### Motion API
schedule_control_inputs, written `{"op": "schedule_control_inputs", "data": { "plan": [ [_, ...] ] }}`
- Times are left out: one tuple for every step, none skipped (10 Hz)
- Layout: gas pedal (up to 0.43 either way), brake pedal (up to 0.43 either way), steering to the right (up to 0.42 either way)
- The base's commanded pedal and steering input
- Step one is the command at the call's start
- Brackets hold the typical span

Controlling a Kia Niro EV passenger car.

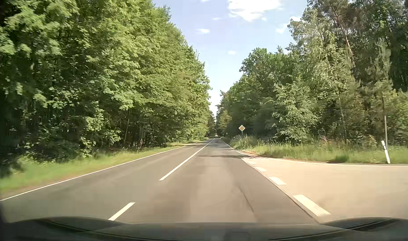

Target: Follow the waypoints while adhering to traffic rules and regulations

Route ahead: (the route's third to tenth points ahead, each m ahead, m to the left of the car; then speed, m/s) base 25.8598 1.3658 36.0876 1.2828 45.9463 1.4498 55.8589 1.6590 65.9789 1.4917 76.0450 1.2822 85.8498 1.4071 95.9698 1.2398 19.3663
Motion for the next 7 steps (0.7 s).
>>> {"op": "schedule_control_inputs", "data": {
  "plan": [
    [0.059, 0.030, 0.003],
    [0.059, 0.030, 0.003],
    [0.059, 0.030, -0.001],
    [0.059, 0.030, -0.004],
    [0.059, 0.030, -0.003],
    [0.059, 0.030, -0.001],
    [0.059, 0.030, -0.001]
  ]
}}
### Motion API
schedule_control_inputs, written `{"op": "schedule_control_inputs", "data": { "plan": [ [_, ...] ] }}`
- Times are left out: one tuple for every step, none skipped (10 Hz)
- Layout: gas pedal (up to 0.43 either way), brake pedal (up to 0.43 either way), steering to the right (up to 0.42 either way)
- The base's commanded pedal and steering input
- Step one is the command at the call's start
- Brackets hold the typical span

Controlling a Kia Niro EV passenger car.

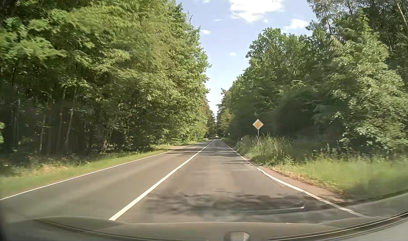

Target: Follow the waypoints while adhering to traffic rules and regulations

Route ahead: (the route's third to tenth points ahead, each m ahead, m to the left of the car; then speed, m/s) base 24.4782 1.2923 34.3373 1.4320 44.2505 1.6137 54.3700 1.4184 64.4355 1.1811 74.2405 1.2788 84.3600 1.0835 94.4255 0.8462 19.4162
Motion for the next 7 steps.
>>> {"op": "schedule_control_inputs", "data": {
  "plan": [
    [0.059, 0.030, 0.000],
    [0.059, 0.030, 0.001],
    [0.059, 0.030, 0.002],
    [0.059, 0.030, 0.002],
    [0.059, 0.030, 0.001],
    [0.059, 0.030, 0.002],
    [0.059, 0.030, 0.002]
  ]
}}
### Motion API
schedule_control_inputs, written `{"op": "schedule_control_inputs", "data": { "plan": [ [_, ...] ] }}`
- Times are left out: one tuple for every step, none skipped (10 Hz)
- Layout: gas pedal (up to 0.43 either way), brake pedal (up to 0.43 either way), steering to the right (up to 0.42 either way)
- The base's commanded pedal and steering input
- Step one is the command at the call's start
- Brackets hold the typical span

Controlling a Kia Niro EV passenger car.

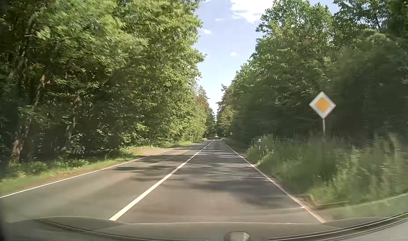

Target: Follow the waypoints while adhering to traffic rules and regulations

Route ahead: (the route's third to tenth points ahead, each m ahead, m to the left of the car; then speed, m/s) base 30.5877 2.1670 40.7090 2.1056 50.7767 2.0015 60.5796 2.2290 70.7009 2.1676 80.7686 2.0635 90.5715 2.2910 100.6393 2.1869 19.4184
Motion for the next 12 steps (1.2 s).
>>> {"op": "schedule_control_inputs", "data": {
  "plan": [
    [0.059, 0.030, 0.002],
    [0.059, 0.030, 0.002],
    [0.059, 0.030, 0.001],
    [0.059, 0.030, 0.001],
    [0.059, 0.030, 0.001],
    [0.059, 0.030, 0.001],
    [0.059, 0.030, 0.001],
    [0.059, 0.030, 0.001],
    [0.059, 0.030, 0.001],
    [0.059, 0.030, 0.001],
    [0.059, 0.030, 0.001],
    [0.059, 0.030, 0.001]
  ]
}}
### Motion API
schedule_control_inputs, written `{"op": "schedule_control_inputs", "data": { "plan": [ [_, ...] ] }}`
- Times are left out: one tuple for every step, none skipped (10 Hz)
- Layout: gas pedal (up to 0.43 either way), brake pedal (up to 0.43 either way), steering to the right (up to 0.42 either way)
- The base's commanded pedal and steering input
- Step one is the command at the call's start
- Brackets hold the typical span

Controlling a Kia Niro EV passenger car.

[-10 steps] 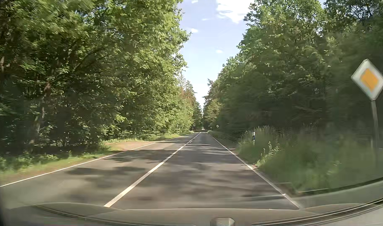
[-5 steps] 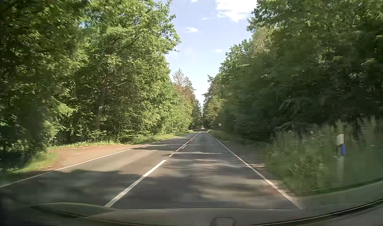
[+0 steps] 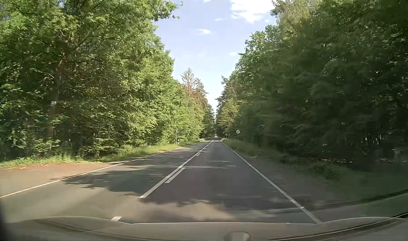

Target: Follow the waypoints while adhering to traffic rules and regulations

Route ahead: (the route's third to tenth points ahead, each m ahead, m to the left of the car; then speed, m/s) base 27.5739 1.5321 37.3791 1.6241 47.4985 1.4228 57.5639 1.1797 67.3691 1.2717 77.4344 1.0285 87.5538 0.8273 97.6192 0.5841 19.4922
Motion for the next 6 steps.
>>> {"op": "schedule_control_inputs", "data": {
  "plan": [
    [0.059, 0.030, 0.001],
    [0.059, 0.030, 0.001],
    [0.059, 0.030, 0.001],
    [0.059, 0.030, 0.001],
    [0.059, 0.030, 0.001],
    [0.059, 0.030, 0.001]
  ]
}}
